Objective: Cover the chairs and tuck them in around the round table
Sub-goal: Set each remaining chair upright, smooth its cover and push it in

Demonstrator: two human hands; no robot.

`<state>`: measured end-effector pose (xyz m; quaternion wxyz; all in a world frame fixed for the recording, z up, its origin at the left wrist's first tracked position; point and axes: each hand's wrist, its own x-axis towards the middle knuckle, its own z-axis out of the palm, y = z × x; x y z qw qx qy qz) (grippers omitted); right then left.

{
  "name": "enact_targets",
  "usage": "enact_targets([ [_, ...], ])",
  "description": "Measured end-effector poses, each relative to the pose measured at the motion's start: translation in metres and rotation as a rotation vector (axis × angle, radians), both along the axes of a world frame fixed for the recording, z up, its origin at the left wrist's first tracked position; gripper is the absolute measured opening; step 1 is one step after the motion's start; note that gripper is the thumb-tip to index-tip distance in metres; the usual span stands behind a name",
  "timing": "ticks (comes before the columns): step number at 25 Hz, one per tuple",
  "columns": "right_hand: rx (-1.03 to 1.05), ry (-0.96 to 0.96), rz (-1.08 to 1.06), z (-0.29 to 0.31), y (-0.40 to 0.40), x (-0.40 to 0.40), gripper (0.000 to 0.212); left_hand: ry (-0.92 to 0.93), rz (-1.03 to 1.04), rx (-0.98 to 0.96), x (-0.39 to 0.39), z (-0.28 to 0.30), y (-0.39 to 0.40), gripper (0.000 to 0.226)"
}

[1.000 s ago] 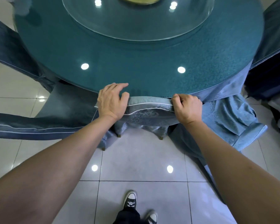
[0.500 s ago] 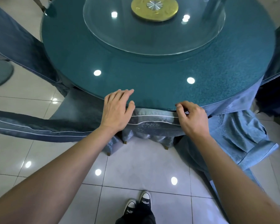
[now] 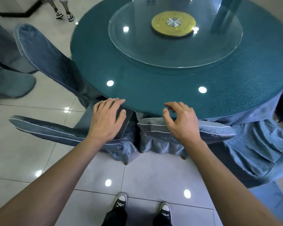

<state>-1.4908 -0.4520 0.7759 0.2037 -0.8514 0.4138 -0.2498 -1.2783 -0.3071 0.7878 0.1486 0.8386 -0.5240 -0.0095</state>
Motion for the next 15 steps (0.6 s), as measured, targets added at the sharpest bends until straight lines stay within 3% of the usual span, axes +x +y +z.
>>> enact_targets([
  [15,0.011,-0.004,-0.032,0.015,0.142,0.155,0.03,-0.008,-0.077,0.047,0.169,0.016,0.121,0.051],
])
